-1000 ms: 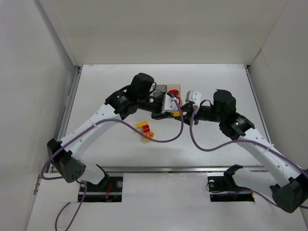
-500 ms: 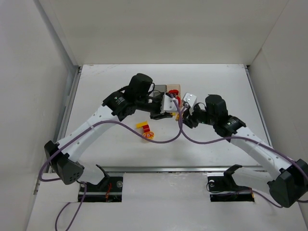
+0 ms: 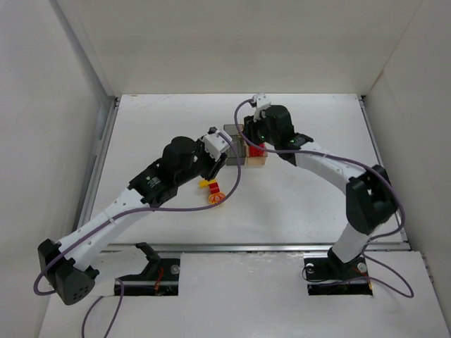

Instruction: Sort the legos into containers by color

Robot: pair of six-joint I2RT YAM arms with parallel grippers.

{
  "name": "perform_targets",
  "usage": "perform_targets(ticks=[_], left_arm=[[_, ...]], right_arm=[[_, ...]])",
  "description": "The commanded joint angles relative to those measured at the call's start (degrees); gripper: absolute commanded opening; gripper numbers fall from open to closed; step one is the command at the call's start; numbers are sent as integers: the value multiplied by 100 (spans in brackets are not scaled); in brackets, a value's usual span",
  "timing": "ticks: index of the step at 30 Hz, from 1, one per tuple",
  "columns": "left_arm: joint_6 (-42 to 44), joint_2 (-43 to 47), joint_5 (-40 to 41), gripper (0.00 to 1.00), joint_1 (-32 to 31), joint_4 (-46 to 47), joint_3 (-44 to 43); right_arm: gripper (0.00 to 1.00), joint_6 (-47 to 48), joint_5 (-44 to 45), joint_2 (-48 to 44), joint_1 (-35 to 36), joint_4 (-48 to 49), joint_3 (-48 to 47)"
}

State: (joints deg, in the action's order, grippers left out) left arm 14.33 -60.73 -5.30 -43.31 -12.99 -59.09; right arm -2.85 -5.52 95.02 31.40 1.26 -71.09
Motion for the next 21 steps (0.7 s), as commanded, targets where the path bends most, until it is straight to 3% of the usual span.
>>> perform_targets(ticks=[1, 5, 6, 7, 8, 9, 12, 18, 21], left_arm=[[-650, 193, 802, 0, 7, 500, 169], [-650, 246, 978, 0, 7, 675, 231], [-650, 246, 978, 0, 7, 675, 283], [-650, 246, 978, 0, 7, 675, 284], [-598, 246, 978, 0, 7, 728, 284], [-598, 194, 978, 0, 7, 728, 284], [-546, 123, 978, 0, 59, 728, 284], [-492, 17, 978, 0, 112, 728, 231], [-492, -131, 978, 0, 112, 833, 231]], right_arm=[[0, -655, 700, 489, 121, 358, -695], [1, -708, 1114, 1236, 183, 113, -1160], [10, -708, 1114, 1447, 183, 59, -1344], [11, -708, 1053, 1449, 183, 59, -1346], [17, -708, 966, 1545, 183, 59, -1485], [31, -708, 861, 1693, 183, 59, -1548], [52, -708, 587, 1862, 183, -81, -1776], [73, -708, 1131, 1923, 183, -293, -1891], [73, -708, 1132, 1652, 183, -293, -1891]])
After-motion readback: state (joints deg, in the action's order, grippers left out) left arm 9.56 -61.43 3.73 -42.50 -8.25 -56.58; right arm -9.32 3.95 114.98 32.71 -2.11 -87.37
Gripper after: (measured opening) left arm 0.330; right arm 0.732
